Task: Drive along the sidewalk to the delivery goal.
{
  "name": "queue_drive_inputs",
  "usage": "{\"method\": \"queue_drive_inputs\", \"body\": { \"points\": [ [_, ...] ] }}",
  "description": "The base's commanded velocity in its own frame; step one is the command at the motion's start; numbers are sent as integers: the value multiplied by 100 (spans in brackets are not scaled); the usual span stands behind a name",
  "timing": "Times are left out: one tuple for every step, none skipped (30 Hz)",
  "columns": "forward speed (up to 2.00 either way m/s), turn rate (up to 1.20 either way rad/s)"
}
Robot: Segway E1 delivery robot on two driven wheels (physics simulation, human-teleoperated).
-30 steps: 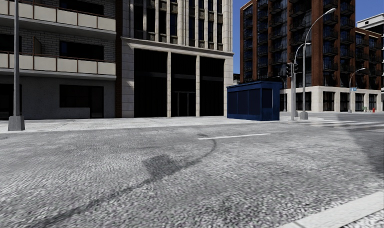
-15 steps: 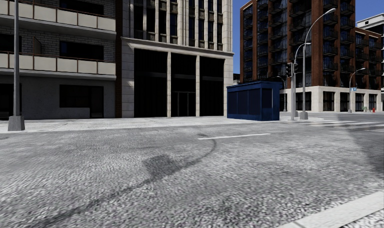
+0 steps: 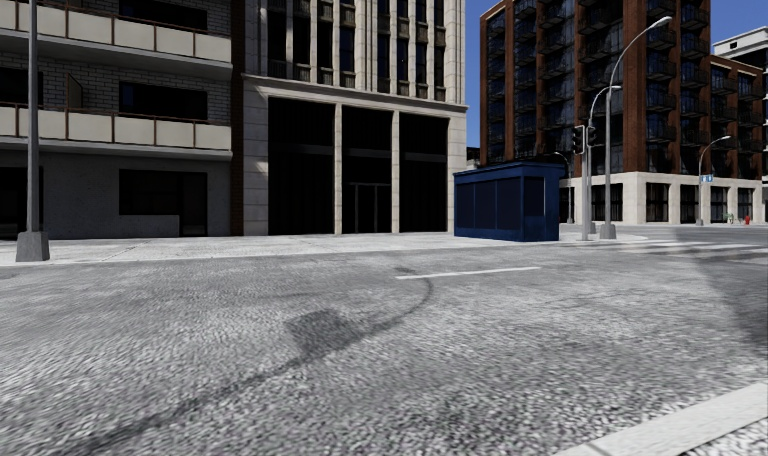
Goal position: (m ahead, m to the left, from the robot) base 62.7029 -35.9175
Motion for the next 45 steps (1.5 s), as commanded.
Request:
{"method": "queue_drive_inputs", "body": {
  "points": [
    [0, -120],
    [0, -120],
    [0, -120],
    [0, -120],
    [0, -120],
    [0, -120],
    [0, -120],
    [0, -120],
    [0, -120],
    [0, -120],
    [0, -120],
    [0, -120],
    [0, -118],
    [0, -116],
    [0, -114],
    [0, -113],
    [0, -112],
    [0, -111],
    [0, -110],
    [0, -110],
    [0, -110],
    [0, -110],
    [0, -110],
    [0, -108],
    [0, -71],
    [0, -14],
    [0, -1],
    [0, 0],
    [0, 0],
    [0, 0],
    [0, 0],
    [0, 0],
    [0, 0],
    [0, -13],
    [0, -40],
    [0, -120],
    [0, -120],
    [0, -120],
    [0, -120],
    [0, -120],
    [0, -120],
    [0, -120],
    [0, -120],
    [0, -120],
    [0, -120]
  ]
}}
